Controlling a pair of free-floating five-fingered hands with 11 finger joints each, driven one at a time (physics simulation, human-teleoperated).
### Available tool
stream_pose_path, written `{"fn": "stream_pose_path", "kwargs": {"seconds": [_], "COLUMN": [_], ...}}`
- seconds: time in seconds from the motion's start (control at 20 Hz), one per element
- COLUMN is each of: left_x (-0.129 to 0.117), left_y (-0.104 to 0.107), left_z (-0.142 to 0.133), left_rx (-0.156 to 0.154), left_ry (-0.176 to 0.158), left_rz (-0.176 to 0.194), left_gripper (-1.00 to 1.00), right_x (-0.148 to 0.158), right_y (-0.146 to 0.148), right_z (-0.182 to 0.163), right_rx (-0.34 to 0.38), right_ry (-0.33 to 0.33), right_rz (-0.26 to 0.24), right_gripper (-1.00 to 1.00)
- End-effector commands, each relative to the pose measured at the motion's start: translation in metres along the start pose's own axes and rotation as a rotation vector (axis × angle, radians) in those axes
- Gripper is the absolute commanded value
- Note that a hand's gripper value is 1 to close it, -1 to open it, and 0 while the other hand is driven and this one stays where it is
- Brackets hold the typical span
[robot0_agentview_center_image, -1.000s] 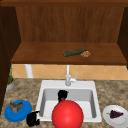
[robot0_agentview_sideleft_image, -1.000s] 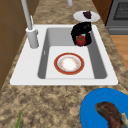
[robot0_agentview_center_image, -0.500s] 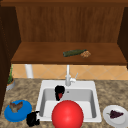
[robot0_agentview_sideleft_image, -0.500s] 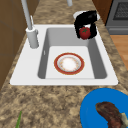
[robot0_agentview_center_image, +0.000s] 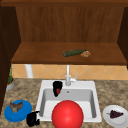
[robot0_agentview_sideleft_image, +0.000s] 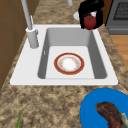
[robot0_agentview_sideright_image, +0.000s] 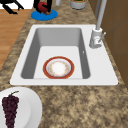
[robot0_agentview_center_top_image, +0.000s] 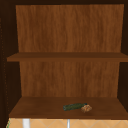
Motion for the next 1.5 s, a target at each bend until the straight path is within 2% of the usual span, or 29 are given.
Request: {"fn": "stream_pose_path", "kwargs": {"seconds": [0.0, 0.2, 0.55, 0.95, 1.45], "left_x": [0.000, 0.000, 0.000, 0.000, 0.000], "left_y": [0.000, 0.000, 0.000, 0.000, 0.000], "left_z": [0.000, 0.000, 0.000, 0.000, 0.000], "left_rx": [0.000, 0.000, 0.000, 0.000, 0.000], "left_ry": [0.000, 0.000, 0.000, 0.000, 0.000], "left_rz": [0.000, 0.000, 0.000, 0.000, 0.000], "left_gripper": [0.00, 0.00, 0.00, 0.00, 0.00], "right_x": [0.005, 0.012, 0.023, 0.030, 0.024], "right_y": [-0.022, -0.043, -0.078, -0.119, -0.166], "right_z": [0.016, 0.047, 0.098, 0.159, 0.233], "right_rx": [-0.004, 0.009, 0.022, 0.008, -0.001], "right_ry": [-0.073, -0.044, -0.040, -0.049, -0.059], "right_rz": [0.069, 0.052, 0.044, 0.054, 0.068], "right_gripper": [1.00, 1.00, 1.00, 1.00, 1.00]}}
